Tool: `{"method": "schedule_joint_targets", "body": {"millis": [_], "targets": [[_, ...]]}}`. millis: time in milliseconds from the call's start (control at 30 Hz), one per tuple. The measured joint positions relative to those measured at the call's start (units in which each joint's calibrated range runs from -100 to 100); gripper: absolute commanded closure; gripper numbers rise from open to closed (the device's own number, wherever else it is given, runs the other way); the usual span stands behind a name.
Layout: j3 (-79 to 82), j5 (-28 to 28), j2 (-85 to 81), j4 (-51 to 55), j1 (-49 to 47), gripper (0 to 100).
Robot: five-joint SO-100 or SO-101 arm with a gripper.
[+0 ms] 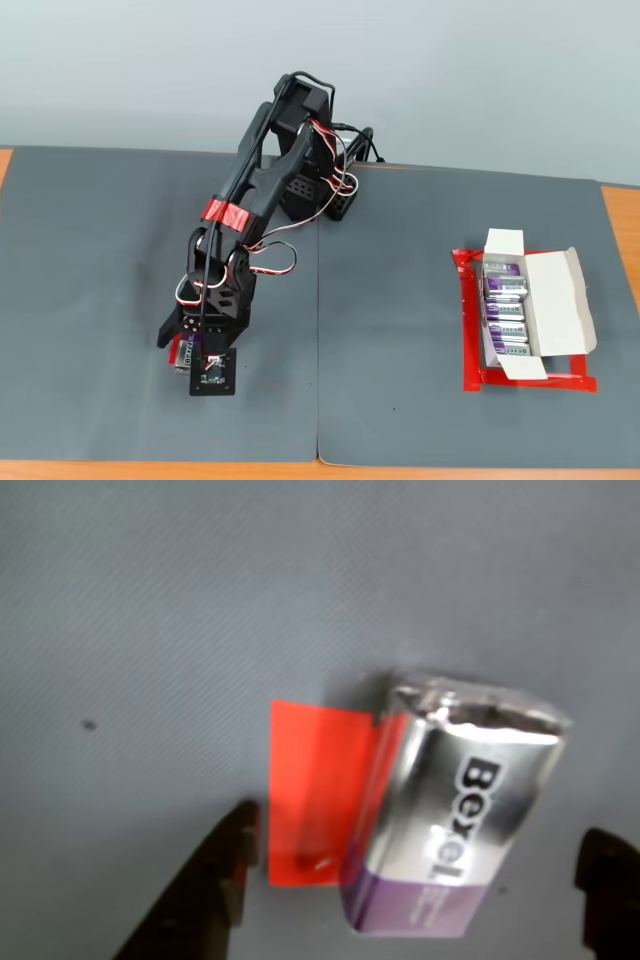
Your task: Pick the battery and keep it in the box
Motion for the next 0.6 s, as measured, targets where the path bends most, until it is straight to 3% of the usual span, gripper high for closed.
{"method": "schedule_joint_targets", "body": {"millis": [600], "targets": [[0.0, 0.0, 0.0, -0.09, 0.37, 66]]}}
